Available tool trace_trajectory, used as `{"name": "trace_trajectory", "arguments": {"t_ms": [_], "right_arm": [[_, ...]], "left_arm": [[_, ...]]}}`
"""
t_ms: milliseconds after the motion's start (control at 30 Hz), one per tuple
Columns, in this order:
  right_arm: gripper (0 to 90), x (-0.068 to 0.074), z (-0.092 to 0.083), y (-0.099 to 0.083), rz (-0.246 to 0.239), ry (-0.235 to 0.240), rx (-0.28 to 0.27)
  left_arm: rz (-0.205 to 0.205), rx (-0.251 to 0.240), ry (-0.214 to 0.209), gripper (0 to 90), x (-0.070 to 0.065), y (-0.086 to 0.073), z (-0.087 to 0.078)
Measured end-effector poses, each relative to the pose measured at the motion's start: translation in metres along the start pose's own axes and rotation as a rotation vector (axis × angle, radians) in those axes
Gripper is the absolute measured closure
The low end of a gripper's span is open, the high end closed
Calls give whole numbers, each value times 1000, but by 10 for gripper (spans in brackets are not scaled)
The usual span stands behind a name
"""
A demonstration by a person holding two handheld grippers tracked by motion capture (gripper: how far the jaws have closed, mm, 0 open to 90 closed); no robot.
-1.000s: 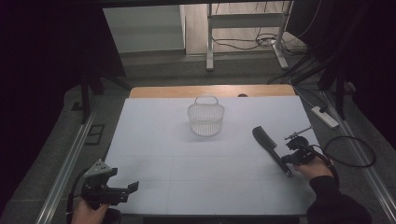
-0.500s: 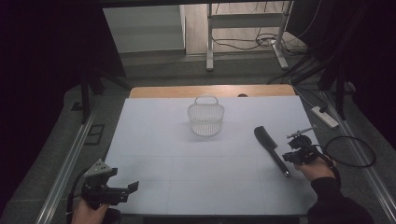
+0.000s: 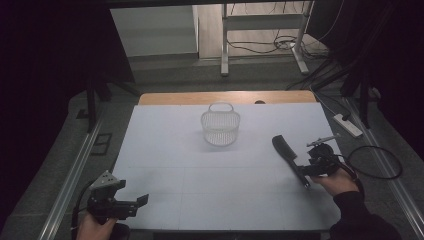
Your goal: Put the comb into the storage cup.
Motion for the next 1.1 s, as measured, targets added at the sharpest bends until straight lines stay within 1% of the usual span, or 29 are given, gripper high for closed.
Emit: {"name": "trace_trajectory", "arguments": {"t_ms": [100, 167, 233, 333, 567, 633, 833, 1100], "right_arm": [[263, 2, 0, 1, -1, -3, 5], [196, 2, 0, 2, -1, -15, 1], [164, 2, 0, 4, 4, -18, -11], [121, 4, -1, 6, 15, -2, -28], [5, 6, 2, 7, 6, -10, -23], [0, 6, 2, 7, 7, -4, -24], [0, 7, 3, 7, 10, -6, -16], [0, 9, 11, 6, -13, -19, 2]], "left_arm": [[-1, 0, 0, 21, 0, 0, 0], [-1, -1, -1, 21, 0, 0, 0], [0, 0, 0, 21, 0, 0, 0], [1, 1, 1, 21, 0, 0, 0], [3, 3, 2, 21, 0, 0, 0], [4, 5, 4, 21, -1, 0, 0], [14, 13, 11, 21, -1, -1, 1], [12, 14, 11, 21, -1, -1, 1]]}}
Point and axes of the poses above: each handheld gripper's, and its own axes: z roughly forward along the jaws, y roughly out of its top, x roughly to its left, the point moved 8 cm from there along z, roughly forward along the jaws, and after that the axes turned 1 degree about z, right-handed, at the moved point
